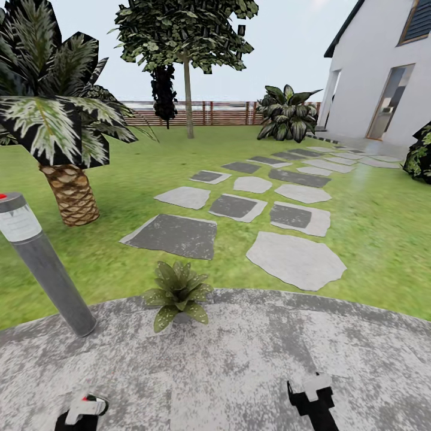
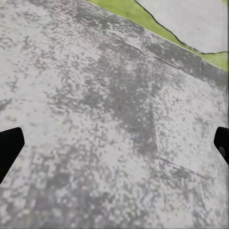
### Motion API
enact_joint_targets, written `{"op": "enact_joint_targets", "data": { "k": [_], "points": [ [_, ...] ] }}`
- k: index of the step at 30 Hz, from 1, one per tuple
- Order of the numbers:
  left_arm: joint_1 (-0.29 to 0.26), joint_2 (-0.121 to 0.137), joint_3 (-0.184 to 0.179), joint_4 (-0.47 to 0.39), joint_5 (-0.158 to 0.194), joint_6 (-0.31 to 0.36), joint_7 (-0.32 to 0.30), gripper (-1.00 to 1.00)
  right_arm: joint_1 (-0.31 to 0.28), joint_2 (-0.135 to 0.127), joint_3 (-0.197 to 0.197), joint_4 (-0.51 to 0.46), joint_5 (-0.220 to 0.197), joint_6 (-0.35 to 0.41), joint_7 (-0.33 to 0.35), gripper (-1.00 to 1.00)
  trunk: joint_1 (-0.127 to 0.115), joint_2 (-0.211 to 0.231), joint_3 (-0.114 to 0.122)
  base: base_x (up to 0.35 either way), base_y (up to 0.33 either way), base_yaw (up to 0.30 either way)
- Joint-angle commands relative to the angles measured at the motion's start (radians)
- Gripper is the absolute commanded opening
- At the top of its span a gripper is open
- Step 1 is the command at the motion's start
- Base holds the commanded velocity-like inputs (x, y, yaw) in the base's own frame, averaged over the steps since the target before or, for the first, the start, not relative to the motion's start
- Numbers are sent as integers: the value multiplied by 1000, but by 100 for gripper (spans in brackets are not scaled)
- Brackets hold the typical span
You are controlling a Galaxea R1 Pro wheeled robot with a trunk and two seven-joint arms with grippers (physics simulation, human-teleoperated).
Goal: Pick up the pesticide atomizer in the garden and spray insectifuge to fully cover both potted plants in the garden.
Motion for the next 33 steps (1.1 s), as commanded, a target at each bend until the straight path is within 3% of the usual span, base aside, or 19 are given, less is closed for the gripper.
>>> {"op": "enact_joint_targets", "data": {
  "k": [1,3,7,8,9,14,21,27,33],
  "points": [
    [4,0,9,1,-4,-4,-1,-100,-1,1,-6,2,10,-4,-7,100,0,0,-1,0,0,0],
    [9,0,8,3,-4,-5,5,-100,-1,6,-7,4,8,-5,-9,100,0,0,-1,0,0,0],
    [12,-7,6,15,-2,-5,7,-100,-1,5,-8,33,-85,-6,-10,100,0,0,-1,0,0,0],
    [12,-10,7,26,-1,-4,7,-100,-1,7,-7,34,-123,-5,-10,100,0,0,-1,0,0,0],
    [12,-30,9,55,-3,-1,8,-100,-1,11,-6,40,-208,-4,-9,100,0,0,0,0,0,-172],
    [12,-34,9,58,0,-1,9,-100,-1,12,-7,52,-220,-4,-9,100,0,0,3,0,0,-234],
    [12,-51,9,65,-4,-1,7,-100,0,12,-6,55,-322,-3,-6,100,0,0,4,0,0,-273],
    [12,-63,6,72,-20,-1,6,-100,0,14,-6,55,-330,-3,-3,100,0,0,4,-26,0,-284],
    [13,-70,5,72,-23,-1,8,-100,1,14,-6,56,-328,-3,-3,100,0,0,4,-314,0,-285]
  ]
}}
